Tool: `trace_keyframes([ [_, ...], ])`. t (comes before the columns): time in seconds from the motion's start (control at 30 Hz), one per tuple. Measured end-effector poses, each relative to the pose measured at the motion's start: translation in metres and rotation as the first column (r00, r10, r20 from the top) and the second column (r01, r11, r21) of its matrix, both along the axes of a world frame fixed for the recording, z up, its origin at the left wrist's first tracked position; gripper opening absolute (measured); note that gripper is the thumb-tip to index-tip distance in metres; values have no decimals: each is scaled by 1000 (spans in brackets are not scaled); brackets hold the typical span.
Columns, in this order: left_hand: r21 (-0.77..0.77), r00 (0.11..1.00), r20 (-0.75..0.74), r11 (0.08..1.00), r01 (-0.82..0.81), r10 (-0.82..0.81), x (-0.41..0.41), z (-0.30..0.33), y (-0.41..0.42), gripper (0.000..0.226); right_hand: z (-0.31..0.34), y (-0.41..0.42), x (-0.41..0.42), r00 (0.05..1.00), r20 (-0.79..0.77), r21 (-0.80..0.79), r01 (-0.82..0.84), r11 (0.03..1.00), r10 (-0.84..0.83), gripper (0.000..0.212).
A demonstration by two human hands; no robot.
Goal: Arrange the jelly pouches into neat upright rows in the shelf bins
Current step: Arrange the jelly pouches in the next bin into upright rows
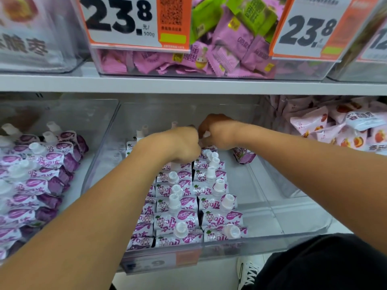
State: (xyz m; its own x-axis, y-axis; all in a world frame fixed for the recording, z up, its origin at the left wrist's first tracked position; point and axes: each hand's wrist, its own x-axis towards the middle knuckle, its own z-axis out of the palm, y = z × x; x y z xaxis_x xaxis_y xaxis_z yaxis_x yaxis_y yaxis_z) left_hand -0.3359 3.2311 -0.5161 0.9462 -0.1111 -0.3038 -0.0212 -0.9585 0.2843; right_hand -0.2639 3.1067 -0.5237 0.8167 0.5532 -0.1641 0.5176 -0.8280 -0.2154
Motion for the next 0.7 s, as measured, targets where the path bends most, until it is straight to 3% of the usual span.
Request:
trace_keyframes([
  [0.13, 7, 987, 155, 999, -45, 43, 2, 1, 1, 30, -2, -9, -2, 911, -403, 168, 166, 972, -86, 10],
  [0.23, -7, 997, 76, 1000, 27, -27, 2, 0, -4, 31, 0, -21, -2, 834, -542, 232, 271, 934, -107, 18],
  [0.27, -14, 998, 34, 999, 44, -43, 2, -1, -6, 31, 4, -26, -2, 876, -462, 188, 246, 951, -135, 17],
  [0.33, -19, 999, -4, 999, 47, -47, 2, 0, -7, 30, 18, -38, -6, 989, -53, -92, 130, 987, -136, 15],
  [0.37, -20, 999, -6, 999, 50, -50, 3, 0, -6, 28, 25, -44, -11, 982, 174, -240, 118, 964, -77, 16],
  [0.4, -21, 999, -5, 998, 54, -54, 4, -1, -6, 25, 28, -49, -17, 956, 290, -342, 146, 929, -43, 16],
  [0.5, -25, 999, 8, 998, 50, -49, 5, -3, -5, 18, 20, -51, -30, 958, 272, -472, 212, 856, -88, 18],
  [0.6, -9, 997, 46, 998, 65, -64, 4, -6, -4, 13, 14, -44, -27, 961, 242, -446, 233, 864, -135, 13],
  [0.7, 17, 991, 101, 996, 82, -84, 4, -9, -4, 13, 11, -40, -27, 964, 196, -360, 244, 900, -182, 24],
])
